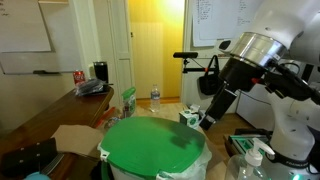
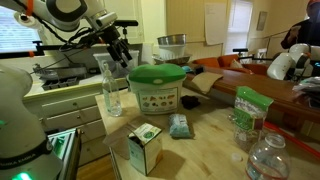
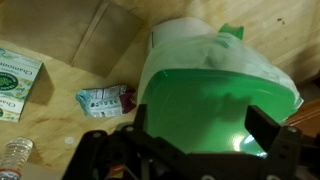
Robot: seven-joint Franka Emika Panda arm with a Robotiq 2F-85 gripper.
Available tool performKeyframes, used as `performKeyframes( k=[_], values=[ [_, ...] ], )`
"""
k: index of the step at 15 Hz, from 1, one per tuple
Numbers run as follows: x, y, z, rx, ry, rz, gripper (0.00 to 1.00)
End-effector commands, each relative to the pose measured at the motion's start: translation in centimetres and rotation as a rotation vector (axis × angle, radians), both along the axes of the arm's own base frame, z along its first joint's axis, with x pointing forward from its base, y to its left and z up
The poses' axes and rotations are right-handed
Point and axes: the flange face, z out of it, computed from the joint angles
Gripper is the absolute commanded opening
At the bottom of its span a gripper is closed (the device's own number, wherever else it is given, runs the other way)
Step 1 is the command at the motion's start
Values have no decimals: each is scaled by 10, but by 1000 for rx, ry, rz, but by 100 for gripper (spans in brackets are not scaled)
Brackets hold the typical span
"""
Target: Open the trash can
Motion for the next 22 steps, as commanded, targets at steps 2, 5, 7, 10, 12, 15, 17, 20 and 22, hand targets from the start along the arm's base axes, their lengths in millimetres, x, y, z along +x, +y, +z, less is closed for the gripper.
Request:
performKeyframes(
  k=[2,5,7,10,12,15,17,20,22],
  values=[
    [8,-33,6,127,9,6,100],
    [13,-54,2,141,36,16,100],
    [16,-65,-3,127,46,45,100],
    [24,-77,-14,129,69,100,100],
    [29,-84,-22,138,75,138,100],
    [27,-87,-20,123,81,133,100],
    [31,-92,-27,126,91,142,100],
    [33,-92,-29,125,98,145,100],
    [35,-90,-27,141,75,149,100]
  ],
)
